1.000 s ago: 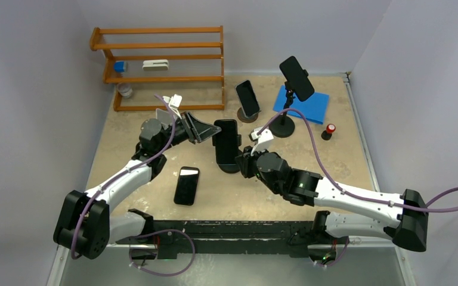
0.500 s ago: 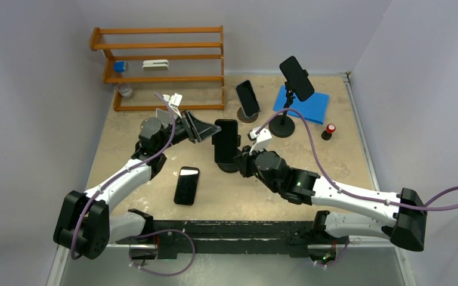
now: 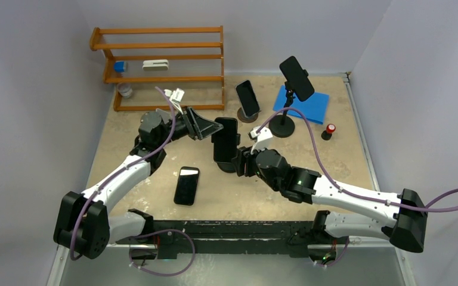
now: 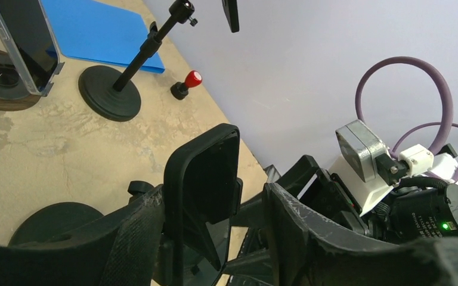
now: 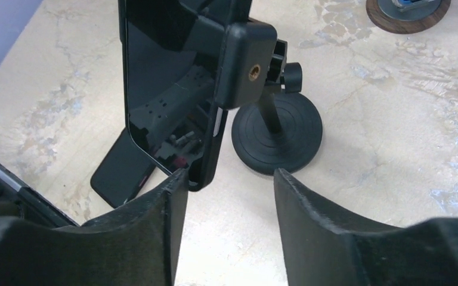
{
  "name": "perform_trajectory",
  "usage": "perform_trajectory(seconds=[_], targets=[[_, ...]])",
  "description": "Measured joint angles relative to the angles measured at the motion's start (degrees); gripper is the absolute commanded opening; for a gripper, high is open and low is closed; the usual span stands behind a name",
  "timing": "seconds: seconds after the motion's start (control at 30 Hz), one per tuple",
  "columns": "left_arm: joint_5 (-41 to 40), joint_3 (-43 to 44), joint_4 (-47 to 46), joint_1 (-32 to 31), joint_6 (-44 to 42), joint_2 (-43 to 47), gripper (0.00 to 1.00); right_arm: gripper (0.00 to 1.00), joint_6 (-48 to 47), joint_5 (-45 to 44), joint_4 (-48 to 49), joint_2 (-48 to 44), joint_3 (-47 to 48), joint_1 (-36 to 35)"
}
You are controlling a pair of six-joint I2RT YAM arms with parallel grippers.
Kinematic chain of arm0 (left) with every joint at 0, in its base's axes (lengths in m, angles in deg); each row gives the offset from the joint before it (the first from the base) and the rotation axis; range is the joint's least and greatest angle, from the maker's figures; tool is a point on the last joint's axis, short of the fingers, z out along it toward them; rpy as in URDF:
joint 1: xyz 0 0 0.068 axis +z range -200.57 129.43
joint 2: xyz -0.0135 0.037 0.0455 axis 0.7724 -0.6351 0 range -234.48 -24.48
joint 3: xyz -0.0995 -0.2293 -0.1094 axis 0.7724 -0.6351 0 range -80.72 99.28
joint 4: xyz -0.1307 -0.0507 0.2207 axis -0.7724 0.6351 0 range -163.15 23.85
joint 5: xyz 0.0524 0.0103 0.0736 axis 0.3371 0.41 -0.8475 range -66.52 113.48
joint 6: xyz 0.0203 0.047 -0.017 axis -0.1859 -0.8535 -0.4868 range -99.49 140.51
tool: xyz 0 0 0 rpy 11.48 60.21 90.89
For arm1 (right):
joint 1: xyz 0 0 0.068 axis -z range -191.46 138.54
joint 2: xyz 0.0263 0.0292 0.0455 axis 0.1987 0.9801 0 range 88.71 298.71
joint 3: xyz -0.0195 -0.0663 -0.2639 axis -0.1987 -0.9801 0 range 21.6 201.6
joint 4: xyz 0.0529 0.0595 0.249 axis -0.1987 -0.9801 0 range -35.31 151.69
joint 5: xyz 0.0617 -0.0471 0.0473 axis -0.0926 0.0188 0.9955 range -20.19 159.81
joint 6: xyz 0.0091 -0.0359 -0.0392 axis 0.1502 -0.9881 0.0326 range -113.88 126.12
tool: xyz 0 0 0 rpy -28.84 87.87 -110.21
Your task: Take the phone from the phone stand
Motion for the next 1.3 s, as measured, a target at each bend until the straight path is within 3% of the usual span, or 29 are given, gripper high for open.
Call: perform_trajectory(seconds=[0.33,0.57,0.83,1.03,1.3], targets=[[0.26,1.95,5.60,0.52,-2.36,-0.07,0.66,0.75,-0.90,0.94,-2.40,-2.25,0.04,0.17],[1.77,2.54,6.84,2.82,-2.73,-0.68,0.67,0.75,-3.41,4.72,-1.46,-6.58,0.04,0.17],[11.56,7.48,4.26,4.63,-3.26,-7.76,0.63,0.74,-6.99,12.22,2.05,-10.12,0.00,0.17],[17.88,9.79,2.73,4.72,-4.50,-12.22,0.53,0.73,-8.96,17.40,4.90,-11.76,-0.52,0.17],[22.14,9.86,-0.66,4.74,-4.68,-15.15,0.18,0.73,-10.43,22.75,6.93,-11.96,-2.08,0.17]])
